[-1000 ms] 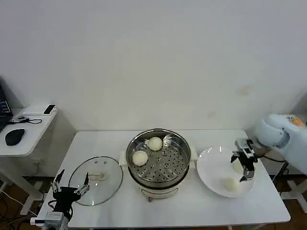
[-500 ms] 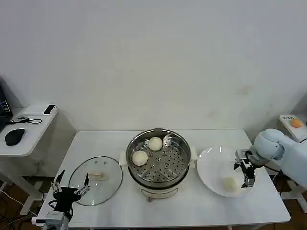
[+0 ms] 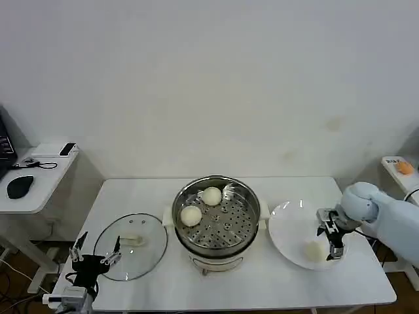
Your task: Take steamed baozi put them in steamer then cover it.
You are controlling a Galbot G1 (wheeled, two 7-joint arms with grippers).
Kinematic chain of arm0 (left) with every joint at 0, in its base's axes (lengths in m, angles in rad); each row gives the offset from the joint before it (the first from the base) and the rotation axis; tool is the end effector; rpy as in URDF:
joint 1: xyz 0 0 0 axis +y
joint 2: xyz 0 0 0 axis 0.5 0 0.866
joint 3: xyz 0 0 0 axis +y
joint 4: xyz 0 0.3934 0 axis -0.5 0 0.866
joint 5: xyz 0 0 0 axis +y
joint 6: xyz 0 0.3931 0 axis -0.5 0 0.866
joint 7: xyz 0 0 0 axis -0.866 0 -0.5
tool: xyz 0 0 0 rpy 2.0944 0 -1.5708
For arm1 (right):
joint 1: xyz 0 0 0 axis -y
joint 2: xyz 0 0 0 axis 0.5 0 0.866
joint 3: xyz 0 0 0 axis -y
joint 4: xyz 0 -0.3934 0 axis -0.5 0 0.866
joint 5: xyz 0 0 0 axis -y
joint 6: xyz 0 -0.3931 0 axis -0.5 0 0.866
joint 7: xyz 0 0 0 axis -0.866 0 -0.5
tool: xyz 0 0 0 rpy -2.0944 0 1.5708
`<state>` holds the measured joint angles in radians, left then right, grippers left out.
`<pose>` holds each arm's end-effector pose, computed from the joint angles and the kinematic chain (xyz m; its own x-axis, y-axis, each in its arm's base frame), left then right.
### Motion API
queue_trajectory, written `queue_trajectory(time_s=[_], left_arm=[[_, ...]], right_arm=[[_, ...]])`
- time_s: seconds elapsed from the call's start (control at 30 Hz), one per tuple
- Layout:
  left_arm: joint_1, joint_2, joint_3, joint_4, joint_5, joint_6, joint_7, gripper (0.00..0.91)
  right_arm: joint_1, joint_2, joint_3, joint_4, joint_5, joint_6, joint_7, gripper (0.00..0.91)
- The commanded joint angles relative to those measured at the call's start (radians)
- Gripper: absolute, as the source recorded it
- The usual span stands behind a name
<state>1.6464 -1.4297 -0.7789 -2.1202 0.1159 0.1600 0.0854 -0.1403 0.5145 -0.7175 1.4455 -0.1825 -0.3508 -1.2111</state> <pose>0.1695 0.1103 -0.3269 -0.9745 -0.1159 0.1921 -0.0424 0.9359 0.3498 0.5023 -0.2036 -0.2327 -0.0503 0.0064 0.9987 -0.9987 -0.0133 -0.0502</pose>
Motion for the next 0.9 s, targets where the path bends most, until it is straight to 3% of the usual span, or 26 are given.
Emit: queue_trajectory(time_s=[0.03,0.63,0.7,0.73,0.8,0.9], left_arm=[[0.001,0.0,0.0,0.005,0.001,0.001,0.0,0.907],[-0.014,0.002,-0.004,0.03,0.001,0.002,0.001,0.907],[-0.013,0.001,-0.003,0.031,0.001,0.002,0.0,0.907],[-0.013,0.001,-0.003,0.032,0.001,0.001,0.0,0.907],[-0.013,0.0,-0.003,0.034,0.001,0.001,0.0,0.907],[-0.014,0.0,-0.003,0.032,0.001,0.001,0.0,0.907]], right_arm=[[-0.017,0.037,0.005,-0.043,-0.004,-0.001,0.013,0.907],[-0.037,0.054,0.008,-0.074,0.004,-0.004,0.019,0.907],[-0.038,0.054,0.009,-0.076,0.005,-0.007,0.016,0.887],[-0.038,0.053,0.009,-0.078,0.005,-0.007,0.016,0.816],[-0.039,0.054,0.011,-0.078,0.006,-0.008,0.015,0.766],[-0.044,0.051,0.018,-0.076,0.008,-0.008,0.016,0.756]])
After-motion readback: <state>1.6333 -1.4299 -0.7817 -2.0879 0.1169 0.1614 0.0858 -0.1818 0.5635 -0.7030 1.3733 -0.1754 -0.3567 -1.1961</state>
